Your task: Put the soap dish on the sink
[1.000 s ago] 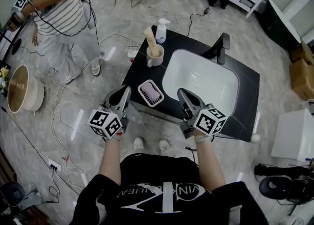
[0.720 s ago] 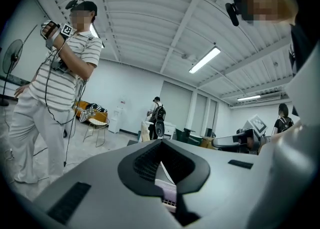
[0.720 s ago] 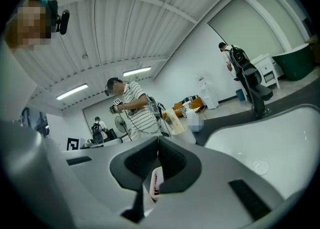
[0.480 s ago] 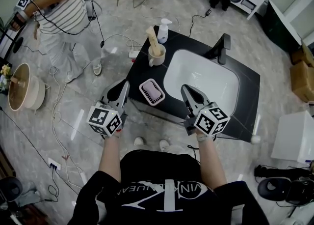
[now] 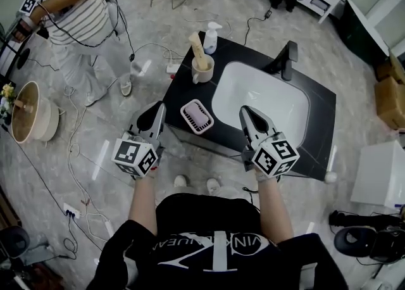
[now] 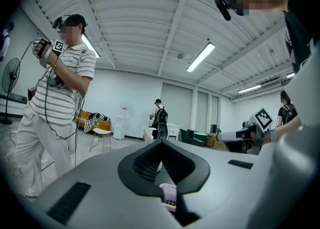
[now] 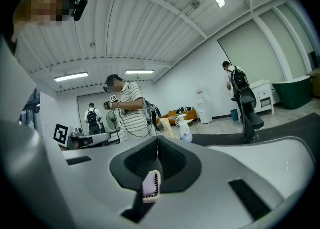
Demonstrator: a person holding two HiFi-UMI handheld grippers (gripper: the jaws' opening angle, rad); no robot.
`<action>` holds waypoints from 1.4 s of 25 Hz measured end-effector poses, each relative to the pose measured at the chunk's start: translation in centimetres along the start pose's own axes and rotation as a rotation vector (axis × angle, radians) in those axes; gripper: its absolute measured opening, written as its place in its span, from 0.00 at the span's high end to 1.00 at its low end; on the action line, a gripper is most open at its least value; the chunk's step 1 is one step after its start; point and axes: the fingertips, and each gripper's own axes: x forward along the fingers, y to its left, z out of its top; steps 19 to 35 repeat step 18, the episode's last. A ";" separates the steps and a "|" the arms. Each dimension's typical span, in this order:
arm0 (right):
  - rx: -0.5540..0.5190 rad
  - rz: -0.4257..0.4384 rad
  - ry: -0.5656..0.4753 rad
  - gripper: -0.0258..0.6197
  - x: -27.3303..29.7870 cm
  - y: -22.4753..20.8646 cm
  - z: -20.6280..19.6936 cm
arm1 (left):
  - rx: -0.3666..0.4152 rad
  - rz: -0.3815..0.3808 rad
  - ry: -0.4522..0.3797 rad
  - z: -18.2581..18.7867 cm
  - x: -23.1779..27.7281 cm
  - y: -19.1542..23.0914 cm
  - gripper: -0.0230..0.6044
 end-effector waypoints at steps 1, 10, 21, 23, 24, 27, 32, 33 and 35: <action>-0.008 -0.006 -0.005 0.92 -0.1 0.0 0.1 | 0.001 0.002 0.000 -0.1 -0.1 0.0 0.94; -0.027 -0.027 0.000 0.92 -0.6 0.1 -0.7 | -0.009 -0.005 0.014 -0.9 -0.5 -0.1 0.94; -0.066 -0.050 0.012 0.92 -0.4 -0.2 -1.3 | -0.018 -0.006 0.023 -1.4 -0.3 0.2 0.94; -0.066 -0.050 0.012 0.92 -0.4 -0.2 -1.3 | -0.018 -0.006 0.023 -1.4 -0.3 0.2 0.94; -0.066 -0.050 0.012 0.92 -0.4 -0.2 -1.3 | -0.018 -0.006 0.023 -1.4 -0.3 0.2 0.94; -0.066 -0.050 0.012 0.92 -0.4 -0.2 -1.3 | -0.018 -0.006 0.023 -1.4 -0.3 0.2 0.94; -0.066 -0.050 0.012 0.92 -0.4 -0.2 -1.3 | -0.018 -0.006 0.023 -1.4 -0.3 0.2 0.94; -0.066 -0.050 0.012 0.92 -0.4 -0.2 -1.3 | -0.018 -0.006 0.023 -1.4 -0.3 0.2 0.94; -0.066 -0.050 0.012 0.92 -0.4 -0.2 -1.3 | -0.018 -0.006 0.023 -1.4 -0.3 0.2 0.94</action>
